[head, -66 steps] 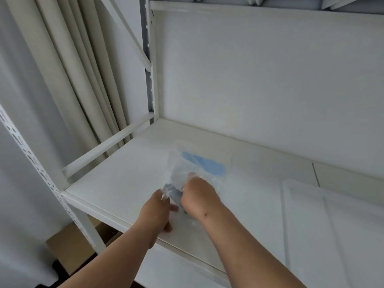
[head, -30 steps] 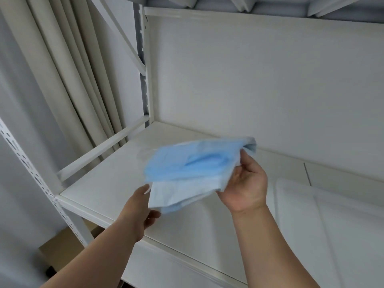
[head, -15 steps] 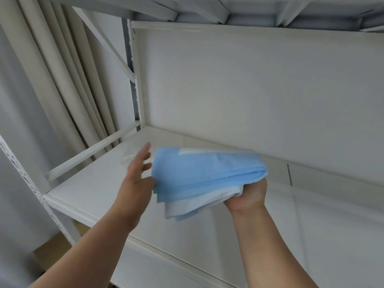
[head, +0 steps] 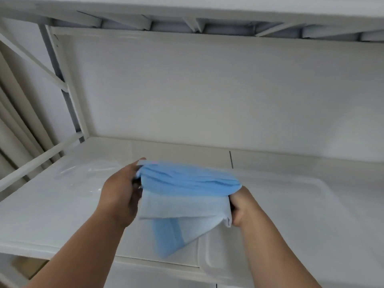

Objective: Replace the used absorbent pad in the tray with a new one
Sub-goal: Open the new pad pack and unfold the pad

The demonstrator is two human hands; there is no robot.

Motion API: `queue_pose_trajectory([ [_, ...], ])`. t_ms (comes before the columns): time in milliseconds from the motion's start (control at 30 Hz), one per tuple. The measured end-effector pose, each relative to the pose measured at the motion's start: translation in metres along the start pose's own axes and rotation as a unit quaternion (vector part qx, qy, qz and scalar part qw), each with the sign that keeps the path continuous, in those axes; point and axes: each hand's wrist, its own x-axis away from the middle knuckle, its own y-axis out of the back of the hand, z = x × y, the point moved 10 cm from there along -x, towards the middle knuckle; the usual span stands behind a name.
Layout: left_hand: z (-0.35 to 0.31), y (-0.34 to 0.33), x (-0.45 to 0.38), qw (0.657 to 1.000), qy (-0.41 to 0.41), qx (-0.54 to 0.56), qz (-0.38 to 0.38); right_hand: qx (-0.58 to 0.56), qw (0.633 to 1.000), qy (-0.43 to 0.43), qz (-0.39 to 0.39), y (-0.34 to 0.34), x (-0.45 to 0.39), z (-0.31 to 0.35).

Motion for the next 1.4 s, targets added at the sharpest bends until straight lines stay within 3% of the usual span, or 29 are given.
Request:
queue_pose_trajectory([
  [100, 0.007, -0.025, 0.004, 0.996, 0.033, 0.051, 0.061, 0.034, 0.998, -0.032, -0.049, 0.029, 0.01, -0.01],
  [200, 0.017, -0.039, 0.008, 0.993, 0.017, -0.013, 0.117, 0.027, 0.995, -0.061, -0.077, 0.05, 0.017, -0.023],
  [333, 0.043, -0.046, 0.015, 0.984, 0.012, -0.115, 0.133, -0.006, 0.994, -0.064, -0.091, 0.071, 0.029, -0.04],
  [400, 0.059, -0.043, 0.017, 0.985, 0.032, -0.13, 0.114, 0.063, 0.988, -0.018, -0.141, 0.089, 0.036, -0.033],
  [500, 0.076, -0.033, 0.022, 0.971, 0.032, -0.226, 0.07, 0.317, 0.925, 0.034, -0.205, 0.101, 0.045, -0.017],
  [567, 0.081, -0.035, 0.026, 0.953, 0.019, -0.294, 0.069, 0.506, 0.835, 0.043, -0.211, 0.089, 0.055, -0.003],
  [600, 0.081, -0.039, 0.028, 0.949, 0.009, -0.308, 0.068, 0.563, 0.799, 0.059, -0.203, 0.078, 0.06, 0.003],
  [633, 0.077, -0.044, 0.029, 0.947, -0.009, -0.316, 0.065, 0.57, 0.8, 0.075, -0.17, 0.066, 0.064, 0.006],
  [733, 0.057, -0.066, 0.031, 0.936, -0.068, -0.342, 0.051, 0.482, 0.871, 0.092, 0.026, 0.025, 0.068, -0.001],
  [767, 0.051, -0.075, 0.034, 0.932, -0.075, -0.352, 0.045, 0.478, 0.867, 0.104, 0.095, 0.011, 0.071, -0.002],
  [833, 0.042, -0.089, 0.036, 0.93, -0.083, -0.358, 0.021, 0.546, 0.807, 0.14, 0.177, -0.011, 0.081, -0.002],
  [900, 0.035, -0.102, 0.038, 0.933, -0.093, -0.348, 0.001, 0.633, 0.736, 0.194, 0.142, -0.018, 0.084, 0.008],
  [933, 0.033, -0.112, 0.039, 0.934, -0.102, -0.341, -0.003, 0.637, 0.728, 0.228, 0.111, -0.015, 0.082, 0.015],
  [967, 0.03, -0.121, 0.041, 0.937, -0.115, -0.331, -0.007, 0.598, 0.753, 0.258, 0.087, -0.008, 0.079, 0.024],
  [1000, 0.028, -0.131, 0.044, 0.936, -0.14, -0.323, -0.01, 0.512, 0.815, 0.261, 0.073, 0.006, 0.074, 0.033],
  [1067, 0.025, -0.147, 0.053, 0.928, -0.196, -0.316, -0.027, 0.302, 0.932, 0.198, 0.034, 0.05, 0.057, 0.04],
  [1100, 0.024, -0.149, 0.057, 0.923, -0.217, -0.313, -0.047, 0.229, 0.959, 0.169, 0.007, 0.071, 0.053, 0.043],
  [1233, 0.047, -0.123, 0.047, 0.912, -0.198, -0.323, -0.155, 0.013, 0.983, 0.162, -0.084, 0.146, 0.042, 0.063],
  [1400, 0.118, -0.088, 0.031, 0.838, -0.008, -0.514, -0.184, -0.044, 0.953, 0.197, -0.227, 0.235, 0.036, 0.07],
])
